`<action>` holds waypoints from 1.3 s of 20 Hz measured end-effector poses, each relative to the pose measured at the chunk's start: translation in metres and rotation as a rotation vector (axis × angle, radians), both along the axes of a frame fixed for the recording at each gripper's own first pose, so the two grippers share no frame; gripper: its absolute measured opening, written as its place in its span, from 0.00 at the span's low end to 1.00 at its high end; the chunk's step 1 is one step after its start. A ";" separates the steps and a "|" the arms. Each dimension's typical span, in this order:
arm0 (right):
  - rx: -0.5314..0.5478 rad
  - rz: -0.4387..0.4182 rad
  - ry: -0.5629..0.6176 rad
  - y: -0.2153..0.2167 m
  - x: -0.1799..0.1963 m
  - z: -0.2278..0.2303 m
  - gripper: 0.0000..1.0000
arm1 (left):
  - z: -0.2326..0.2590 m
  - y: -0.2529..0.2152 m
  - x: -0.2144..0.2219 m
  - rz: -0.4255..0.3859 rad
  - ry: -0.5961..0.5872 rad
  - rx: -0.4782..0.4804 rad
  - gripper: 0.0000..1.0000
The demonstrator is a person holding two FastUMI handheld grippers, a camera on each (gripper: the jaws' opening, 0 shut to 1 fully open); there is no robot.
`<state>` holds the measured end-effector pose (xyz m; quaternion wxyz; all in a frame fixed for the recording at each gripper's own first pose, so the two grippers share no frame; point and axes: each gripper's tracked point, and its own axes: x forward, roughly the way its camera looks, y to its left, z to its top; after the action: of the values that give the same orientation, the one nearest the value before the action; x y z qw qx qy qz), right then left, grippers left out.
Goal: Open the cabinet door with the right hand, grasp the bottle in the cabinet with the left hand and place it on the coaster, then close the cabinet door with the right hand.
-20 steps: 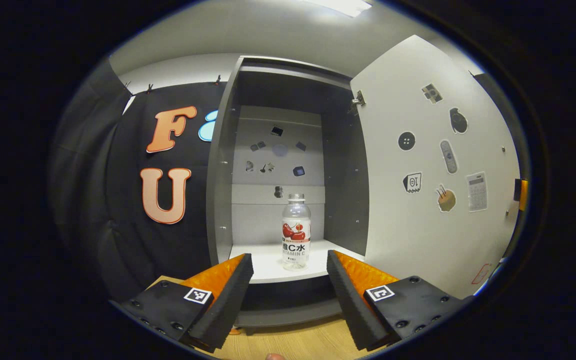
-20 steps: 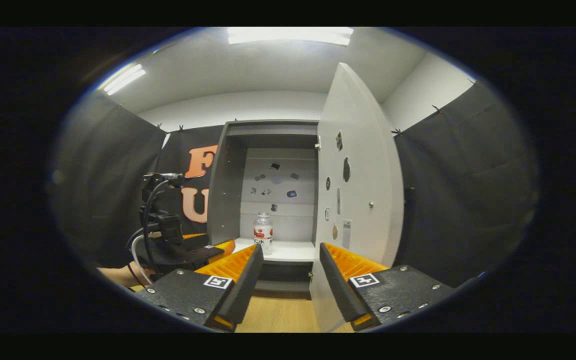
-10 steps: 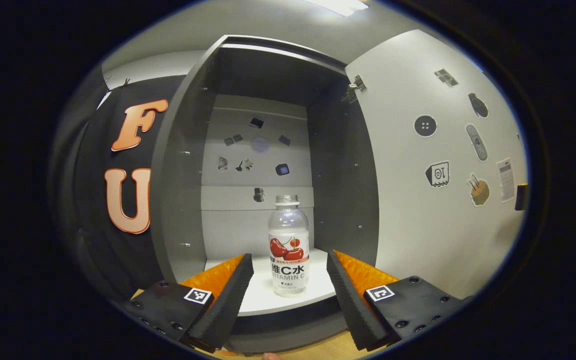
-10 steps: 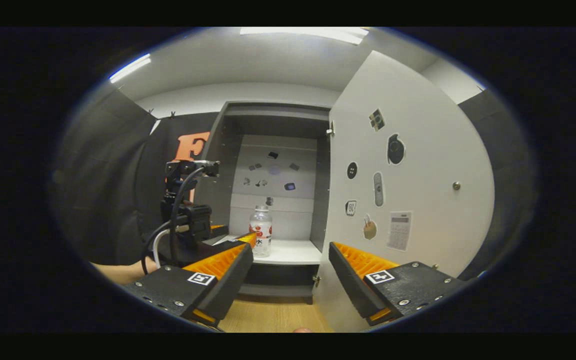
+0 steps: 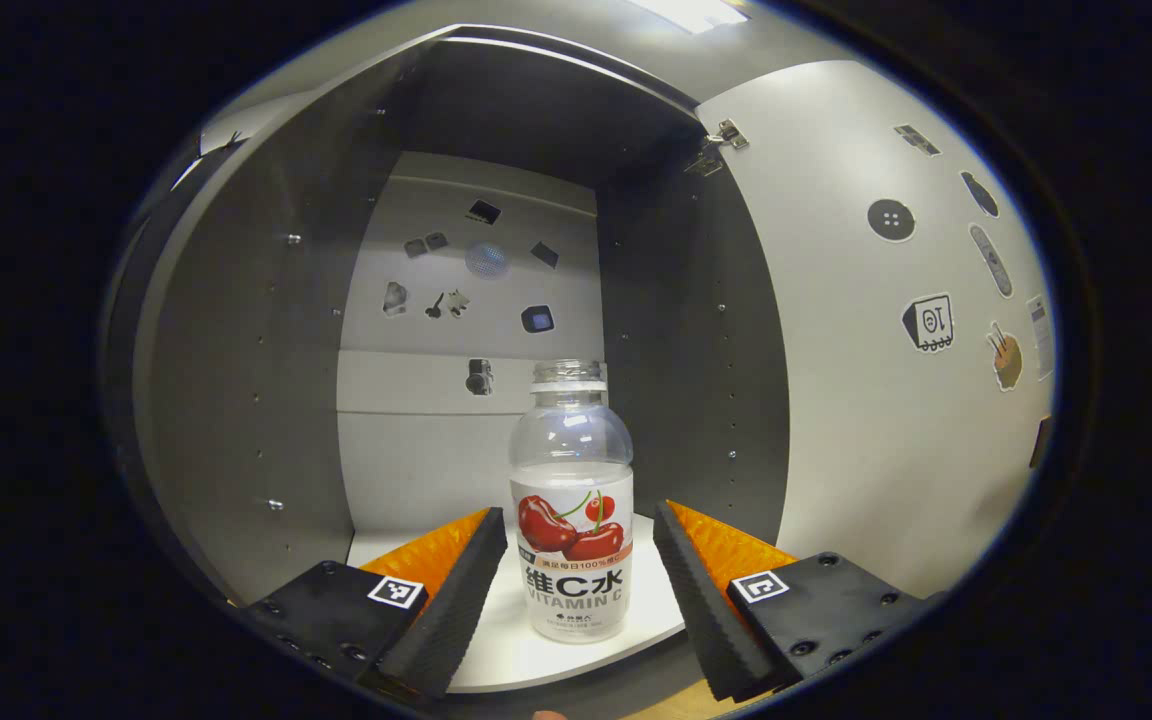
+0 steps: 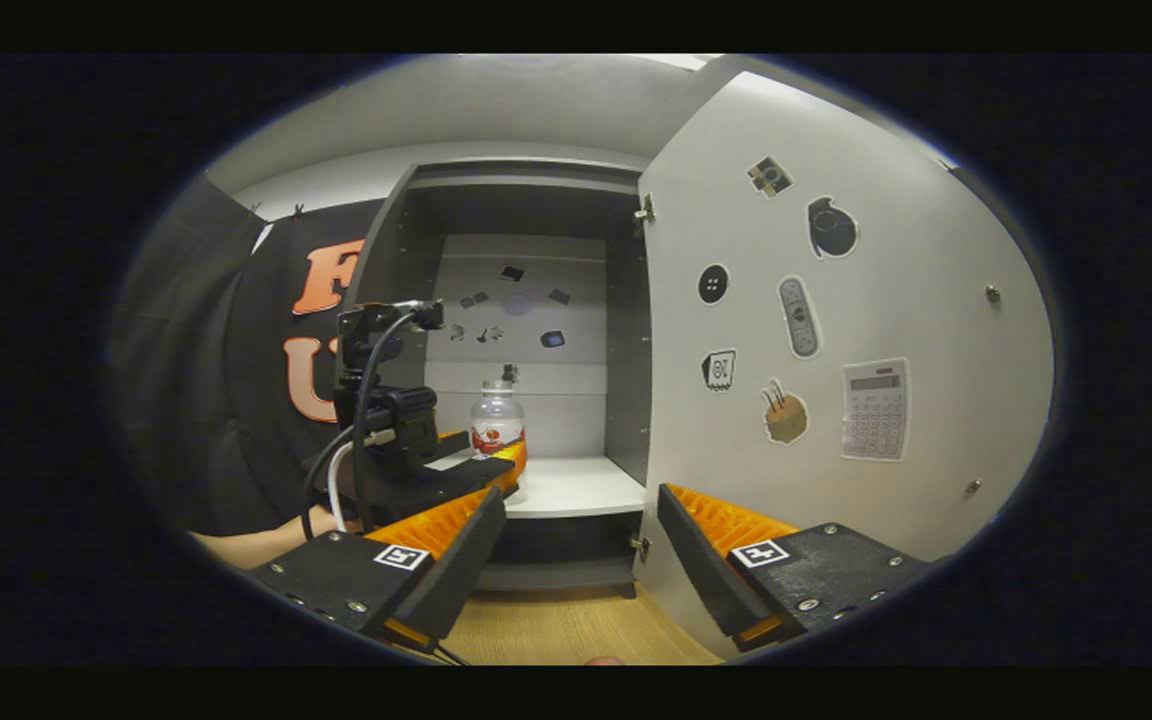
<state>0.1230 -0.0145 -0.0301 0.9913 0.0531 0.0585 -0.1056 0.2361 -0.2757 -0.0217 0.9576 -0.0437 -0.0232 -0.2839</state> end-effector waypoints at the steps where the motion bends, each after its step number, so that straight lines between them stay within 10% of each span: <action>1: -0.001 0.002 -0.006 0.001 0.001 0.004 0.94 | 0.000 -0.002 0.004 -0.001 -0.003 -0.002 0.96; 26: -0.041 0.095 -0.044 -0.017 -0.045 0.017 0.94 | 0.015 0.024 -0.027 0.143 -0.056 -0.018 0.81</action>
<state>0.0778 -0.0312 -0.0136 0.9971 0.0322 0.0368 -0.0586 0.2090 -0.2514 -0.0062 0.9739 -0.0424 -0.0555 -0.2158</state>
